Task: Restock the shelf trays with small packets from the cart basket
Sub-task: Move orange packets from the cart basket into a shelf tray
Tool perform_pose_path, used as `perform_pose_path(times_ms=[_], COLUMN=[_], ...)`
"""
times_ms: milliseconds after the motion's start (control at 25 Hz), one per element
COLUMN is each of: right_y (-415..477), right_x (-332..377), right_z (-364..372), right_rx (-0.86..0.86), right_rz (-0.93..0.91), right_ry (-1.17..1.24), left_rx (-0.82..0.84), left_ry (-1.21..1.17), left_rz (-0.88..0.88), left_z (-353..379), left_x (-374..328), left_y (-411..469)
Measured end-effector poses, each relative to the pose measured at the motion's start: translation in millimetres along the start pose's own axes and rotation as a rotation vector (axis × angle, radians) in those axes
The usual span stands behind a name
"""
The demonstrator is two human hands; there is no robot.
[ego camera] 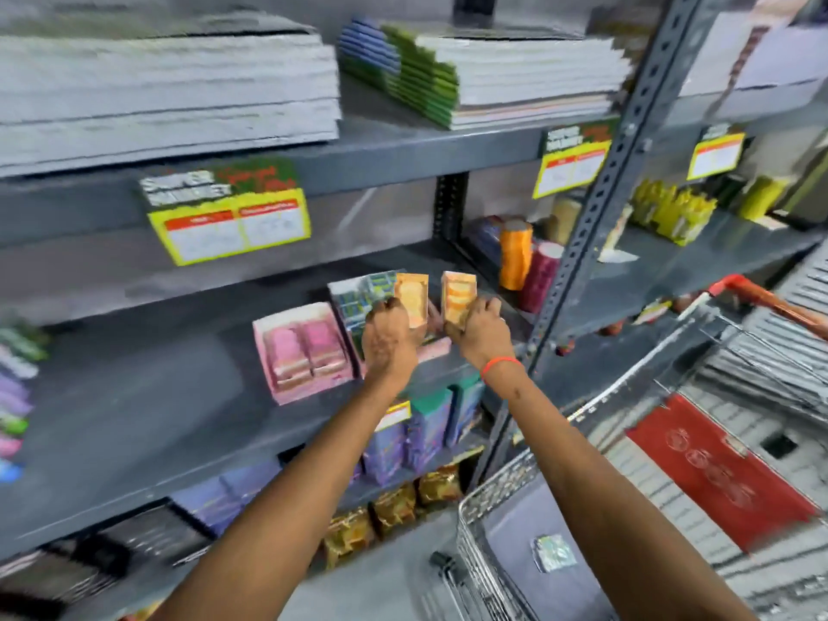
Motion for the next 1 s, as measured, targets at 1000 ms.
perform_pose_path(times_ms=[1000], right_y=[14], right_x=[150], right_z=[124], right_rx=[0.227], right_rz=[-0.267], right_ry=[0.206], left_rx=[-0.028], left_ry=[0.174], left_rz=[-0.214], left_z=[-47], left_x=[171], left_y=[25])
Point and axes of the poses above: each hand's wrist, its own y-axis towards the middle knuckle, its own z-axis out of the palm, x = y × z, the point moved 8 cm from there along y, towards the middle knuckle, and after that the axes turned 7 degrees about -z, right-handed, at the moved point
